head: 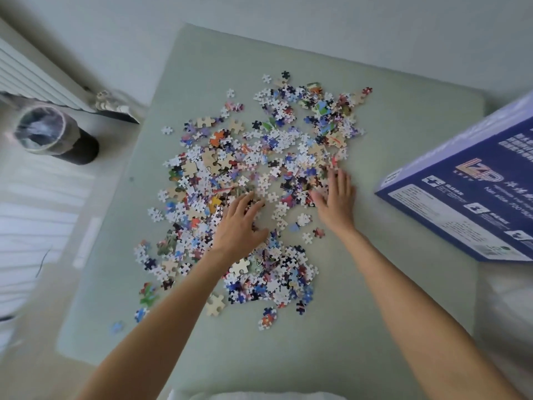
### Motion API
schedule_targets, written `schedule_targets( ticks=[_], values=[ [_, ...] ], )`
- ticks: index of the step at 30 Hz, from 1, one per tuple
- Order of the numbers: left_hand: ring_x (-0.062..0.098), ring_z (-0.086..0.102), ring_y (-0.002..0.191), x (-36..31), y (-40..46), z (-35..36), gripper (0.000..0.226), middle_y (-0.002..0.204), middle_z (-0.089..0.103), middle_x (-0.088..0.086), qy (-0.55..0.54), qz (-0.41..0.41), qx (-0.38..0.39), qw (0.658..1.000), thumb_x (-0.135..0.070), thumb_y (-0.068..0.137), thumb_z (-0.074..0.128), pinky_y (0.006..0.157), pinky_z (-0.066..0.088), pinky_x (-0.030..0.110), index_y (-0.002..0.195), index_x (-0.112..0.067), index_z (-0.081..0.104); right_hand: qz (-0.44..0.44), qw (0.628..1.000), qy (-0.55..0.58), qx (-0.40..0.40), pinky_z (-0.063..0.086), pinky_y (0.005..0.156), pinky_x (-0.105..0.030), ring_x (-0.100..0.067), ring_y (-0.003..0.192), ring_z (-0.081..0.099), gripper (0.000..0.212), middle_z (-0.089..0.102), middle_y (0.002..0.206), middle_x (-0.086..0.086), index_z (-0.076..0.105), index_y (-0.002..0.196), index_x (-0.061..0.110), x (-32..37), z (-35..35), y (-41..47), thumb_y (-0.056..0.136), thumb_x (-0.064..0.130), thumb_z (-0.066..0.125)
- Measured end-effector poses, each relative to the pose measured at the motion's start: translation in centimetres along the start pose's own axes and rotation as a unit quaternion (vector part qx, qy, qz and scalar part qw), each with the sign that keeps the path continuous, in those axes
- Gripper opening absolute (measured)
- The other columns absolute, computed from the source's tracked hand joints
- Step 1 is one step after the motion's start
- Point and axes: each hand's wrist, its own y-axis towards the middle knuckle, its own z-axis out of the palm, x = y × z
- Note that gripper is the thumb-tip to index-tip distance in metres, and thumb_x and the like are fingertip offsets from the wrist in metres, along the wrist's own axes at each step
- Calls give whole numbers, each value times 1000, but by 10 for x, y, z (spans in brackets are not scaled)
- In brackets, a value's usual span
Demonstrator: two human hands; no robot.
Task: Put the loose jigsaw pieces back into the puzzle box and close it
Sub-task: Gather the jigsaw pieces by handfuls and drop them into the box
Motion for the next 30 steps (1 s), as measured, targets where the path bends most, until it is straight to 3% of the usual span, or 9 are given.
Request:
schedule_targets(
  ticks=[3, 6, 9, 13, 16, 21, 25, 30],
  values=[
    [17, 1, 142, 1, -10, 5, 71, 154, 10, -7, 6, 30, 19, 999, -55, 86, 49, 115, 11, 39, 145, -28, 20, -100, 994, -1, 53, -9, 114, -40, -25, 145, -5, 70, -2, 158, -9, 13, 149, 16, 17, 22, -46, 93, 53, 32],
    [16, 11, 140, 5, -24, 5, 78, 153, 16, -8, -12, 52, 31, 998, -58, 80, 55, 113, 24, 47, 144, -31, 20, -182, 979, -34, 85, 4, 118, -43, -25, 145, 4, 67, 8, 158, -7, 24, 147, 19, 28, 30, -81, 92, 51, 44],
    [16, 8, 141, 10, -41, 4, 92, 154, 14, -7, 49, 60, 27, 997, -69, 72, 56, 116, 8, 48, 145, -36, 12, -197, 976, -32, 89, 20, 116, -44, -24, 139, 23, 67, 29, 151, -7, 40, 140, 15, 33, 25, -99, 85, 49, 59],
    [25, 6, 139, 14, -58, 8, 109, 153, 9, -4, 77, 13, 51, 996, -66, 61, 69, 112, 14, 51, 146, -36, 8, -177, 974, -84, 111, 27, 107, -38, -25, 131, 29, 108, 29, 145, -10, 20, 148, 21, 43, 27, -112, 63, 62, 73],
    [24, 19, 132, 12, -59, 11, 105, 146, 22, 2, 35, -5, 49, 998, -54, 63, 75, 107, 30, 43, 146, -31, 15, -157, 978, -79, 110, 34, 102, -34, -27, 126, 32, 114, 28, 142, -15, 12, 149, 21, 55, 33, -109, 61, 53, 78],
    [20, 34, 124, 10, -52, 10, 87, 136, 37, 3, -42, -14, 36, 998, -41, 69, 76, 102, 35, 35, 142, -28, 29, -172, 973, -82, 128, 49, 79, -27, -23, 110, 45, 84, 36, 130, -13, 30, 139, 20, 75, 29, -104, 71, 36, 78],
    [19, 48, 113, 13, -50, 10, 63, 124, 49, 3, -78, -1, 10, 997, -30, 75, 74, 96, 42, 32, 131, -27, 44, -156, 975, -97, 123, 50, 78, -31, -22, 106, 46, 68, 45, 121, -8, 41, 129, 21, 77, 28, -103, 74, 41, 74],
    [16, 61, 88, 18, -50, 5, 35, 108, 63, 4, -108, 22, -32, 993, -24, 81, 70, 80, 49, 24, 114, -17, 62, -155, 983, -61, 79, 47, 76, -24, -18, 99, 53, 48, 54, 116, -5, 54, 120, 15, 73, 29, -103, 79, 32, 72]
  ],
)
